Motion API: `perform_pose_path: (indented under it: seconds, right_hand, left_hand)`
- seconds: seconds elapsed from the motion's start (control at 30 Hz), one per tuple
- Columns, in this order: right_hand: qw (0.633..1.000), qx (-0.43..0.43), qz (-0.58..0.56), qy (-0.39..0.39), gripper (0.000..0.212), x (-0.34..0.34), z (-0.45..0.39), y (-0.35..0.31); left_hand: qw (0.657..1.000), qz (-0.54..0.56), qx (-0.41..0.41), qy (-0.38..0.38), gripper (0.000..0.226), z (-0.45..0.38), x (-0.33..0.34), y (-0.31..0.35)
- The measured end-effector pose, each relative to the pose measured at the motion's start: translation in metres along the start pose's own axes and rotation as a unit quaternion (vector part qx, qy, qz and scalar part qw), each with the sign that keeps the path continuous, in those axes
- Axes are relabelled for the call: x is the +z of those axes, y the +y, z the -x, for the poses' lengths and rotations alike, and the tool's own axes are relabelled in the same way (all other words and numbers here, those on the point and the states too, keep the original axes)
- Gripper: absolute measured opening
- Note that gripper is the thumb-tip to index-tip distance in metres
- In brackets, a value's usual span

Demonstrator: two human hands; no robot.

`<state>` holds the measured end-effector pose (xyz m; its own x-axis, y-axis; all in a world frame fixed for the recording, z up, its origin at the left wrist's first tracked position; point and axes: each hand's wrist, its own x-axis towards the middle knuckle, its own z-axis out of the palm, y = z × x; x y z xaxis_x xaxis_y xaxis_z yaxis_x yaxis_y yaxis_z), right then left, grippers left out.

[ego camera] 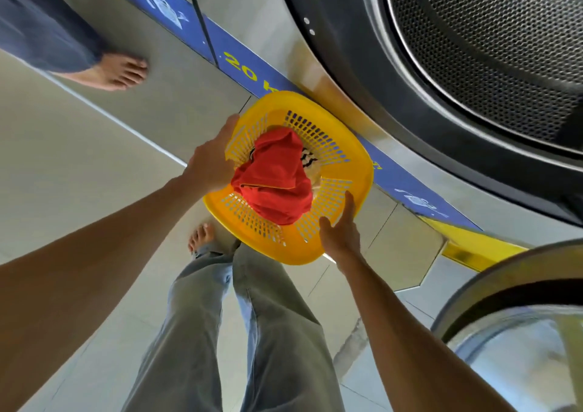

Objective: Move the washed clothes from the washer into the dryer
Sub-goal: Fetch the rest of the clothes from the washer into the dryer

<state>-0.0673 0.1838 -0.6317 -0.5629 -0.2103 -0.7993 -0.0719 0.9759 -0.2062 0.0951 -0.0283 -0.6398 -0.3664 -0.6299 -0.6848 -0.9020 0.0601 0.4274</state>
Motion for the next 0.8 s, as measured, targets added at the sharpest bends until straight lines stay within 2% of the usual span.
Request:
perform_pose_path:
  seconds: [0.17,0.43,0.57,0.8]
  right_hand:
    - [0.998,-0.026,-0.023,0.052,0.070,0.015,-0.009,0.007]
    - [0.996,-0.024,-0.040,0.071,0.066,0.006,0.006,0.028]
    - [0.995,-0.012,-0.053,0.089,0.080,0.014,0.040,0.041]
    - [0.992,0.001,-0.058,0.114,0.089,0.051,0.068,0.051]
  left_hand:
    - [1.000,-0.006,0.012,0.021,0.092,-0.006,0.004,-0.018]
    - [0.999,-0.025,0.028,0.012,0.101,0.018,0.011,-0.022]
    - [0.996,-0.055,0.067,-0.012,0.102,0.046,0.001,-0.021]
    - [0.987,-0.117,0.100,-0.055,0.113,0.054,-0.010,-0.042]
